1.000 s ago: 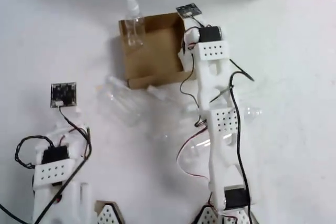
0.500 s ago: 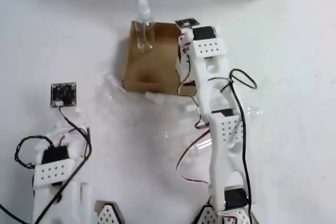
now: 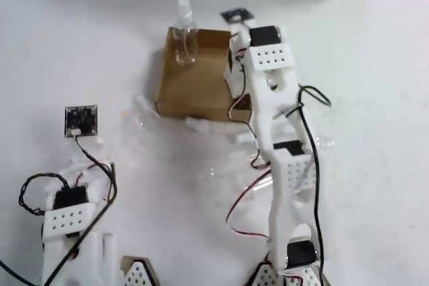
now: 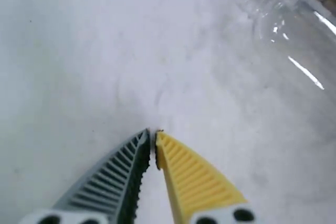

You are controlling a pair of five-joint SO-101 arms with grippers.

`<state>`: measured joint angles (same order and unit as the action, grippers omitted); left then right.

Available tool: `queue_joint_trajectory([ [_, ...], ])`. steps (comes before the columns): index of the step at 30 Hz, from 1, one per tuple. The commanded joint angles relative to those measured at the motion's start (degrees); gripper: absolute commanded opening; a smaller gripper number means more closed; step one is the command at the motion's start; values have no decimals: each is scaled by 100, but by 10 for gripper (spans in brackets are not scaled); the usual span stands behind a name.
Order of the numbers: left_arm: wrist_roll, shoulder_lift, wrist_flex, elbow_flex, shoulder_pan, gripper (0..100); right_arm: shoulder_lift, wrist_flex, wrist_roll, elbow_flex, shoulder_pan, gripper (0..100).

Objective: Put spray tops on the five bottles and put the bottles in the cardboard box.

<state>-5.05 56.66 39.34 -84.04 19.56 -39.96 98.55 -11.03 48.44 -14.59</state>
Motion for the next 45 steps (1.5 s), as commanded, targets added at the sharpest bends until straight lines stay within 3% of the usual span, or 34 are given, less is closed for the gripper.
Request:
queue_joint_trajectory([
  [1,-44,154,-167,26,-57,27,1305,277,-70,-519,84,166],
  [7,-35,154,-167,53,-40,27,2976,242,-62,-2277,-4,67],
  [13,18,145,-88,193,-31,25,4084,110,-114,-3807,-136,63],
  [19,624,145,404,527,-75,27,5130,-497,-501,-5169,-752,62],
  [25,1064,75,791,1125,-699,27,5807,-1385,-589,-6435,-409,62],
  [29,1407,-760,1125,1952,-1209,27,6088,-2281,-765,-7341,-136,62],
  [34,2233,-2273,1213,2831,-1798,28,6290,-3169,-826,-8132,127,62],
  [40,4316,-3037,1108,3587,-2070,28,6273,-3363,-826,-8211,110,62],
  [45,4668,-3002,1090,3842,-2246,28,6264,-3433,-826,-8220,110,62],
])
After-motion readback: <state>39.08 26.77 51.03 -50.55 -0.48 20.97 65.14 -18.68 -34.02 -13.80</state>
